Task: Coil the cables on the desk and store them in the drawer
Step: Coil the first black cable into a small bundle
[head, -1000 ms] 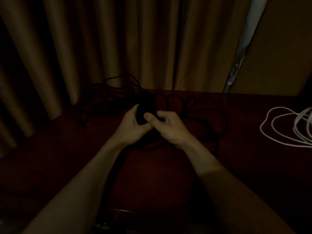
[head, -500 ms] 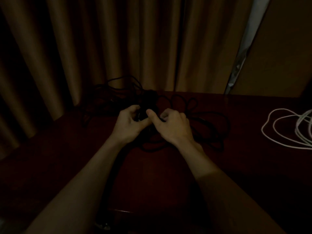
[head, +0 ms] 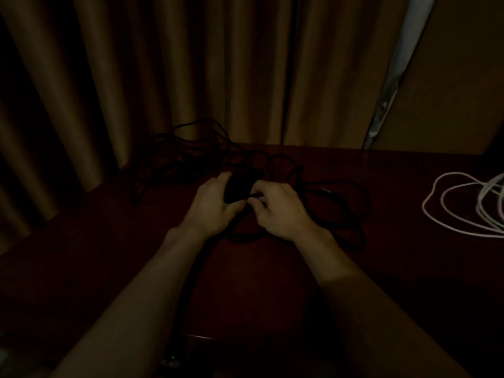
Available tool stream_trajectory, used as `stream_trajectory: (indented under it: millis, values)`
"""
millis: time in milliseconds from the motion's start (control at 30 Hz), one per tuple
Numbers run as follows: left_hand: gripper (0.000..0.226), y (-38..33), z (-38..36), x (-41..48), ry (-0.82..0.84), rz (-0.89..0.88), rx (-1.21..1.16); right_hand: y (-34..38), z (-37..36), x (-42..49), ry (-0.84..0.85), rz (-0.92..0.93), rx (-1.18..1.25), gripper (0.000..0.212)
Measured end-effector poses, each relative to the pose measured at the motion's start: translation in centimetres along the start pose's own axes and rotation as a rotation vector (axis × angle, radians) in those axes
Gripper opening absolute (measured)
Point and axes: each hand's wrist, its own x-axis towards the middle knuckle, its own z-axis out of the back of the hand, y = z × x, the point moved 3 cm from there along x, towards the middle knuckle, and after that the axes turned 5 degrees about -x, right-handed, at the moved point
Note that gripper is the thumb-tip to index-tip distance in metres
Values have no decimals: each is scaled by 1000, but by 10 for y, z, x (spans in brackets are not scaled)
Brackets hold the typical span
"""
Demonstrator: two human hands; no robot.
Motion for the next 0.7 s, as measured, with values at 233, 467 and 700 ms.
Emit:
stream_trajectory:
  millis: [233,467,700]
  values:
    - [84,-1,3,-4,51,63,33,-1,7,-1,-120,173,-49,14]
    - [81,-11,0,-5,-19,-47,2,-4,11,0,-290,207,32,16]
    - [72,-9,15,-4,-61,0,-40,-15,14,7,-182,164,120,21]
